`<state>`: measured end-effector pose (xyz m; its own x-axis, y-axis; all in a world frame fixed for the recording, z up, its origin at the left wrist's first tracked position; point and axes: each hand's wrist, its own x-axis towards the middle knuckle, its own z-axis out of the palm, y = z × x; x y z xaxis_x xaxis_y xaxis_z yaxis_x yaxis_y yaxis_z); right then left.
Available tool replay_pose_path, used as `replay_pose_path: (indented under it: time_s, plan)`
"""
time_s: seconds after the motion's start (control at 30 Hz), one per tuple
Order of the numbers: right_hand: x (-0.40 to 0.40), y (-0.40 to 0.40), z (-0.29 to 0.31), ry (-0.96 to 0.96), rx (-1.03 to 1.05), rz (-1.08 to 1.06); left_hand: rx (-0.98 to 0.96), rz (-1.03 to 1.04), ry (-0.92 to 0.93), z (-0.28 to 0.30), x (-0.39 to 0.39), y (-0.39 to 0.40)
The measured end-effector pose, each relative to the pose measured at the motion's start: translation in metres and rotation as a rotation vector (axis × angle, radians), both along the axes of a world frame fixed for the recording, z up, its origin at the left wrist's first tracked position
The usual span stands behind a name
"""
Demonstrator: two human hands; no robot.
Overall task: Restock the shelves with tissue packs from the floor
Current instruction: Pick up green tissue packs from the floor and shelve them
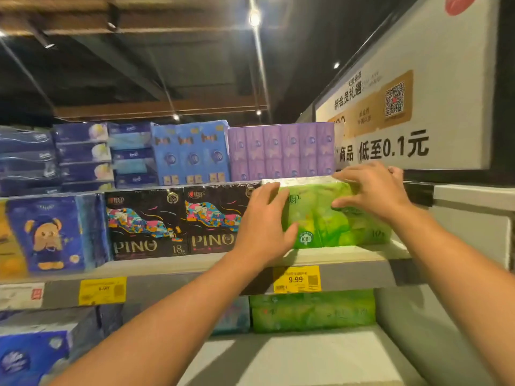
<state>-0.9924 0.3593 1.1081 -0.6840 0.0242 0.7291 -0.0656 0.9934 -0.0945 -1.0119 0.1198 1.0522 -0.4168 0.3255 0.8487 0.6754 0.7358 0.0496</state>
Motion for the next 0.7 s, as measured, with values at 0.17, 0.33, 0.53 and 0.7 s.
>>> replay_pose_path:
  time_s: [0.17,0.33,0.53,0.7]
  plan:
    - [-0.033,0.006,-0.014,-0.020,-0.056,0.020,-0.054,0.108,-0.092,-0.007,-0.016,0.006]
    - [-0.038,0.010,-0.019,-0.015,-0.018,0.005,-0.065,0.169,-0.075,-0.012,-0.014,0.011]
    - [-0.028,-0.006,-0.032,0.017,-0.046,-0.060,-0.075,0.179,-0.073,-0.013,-0.016,0.011]
    - [-0.001,-0.023,-0.052,-0.039,-0.019,-0.055,-0.027,-0.025,0.108,-0.019,-0.004,0.005]
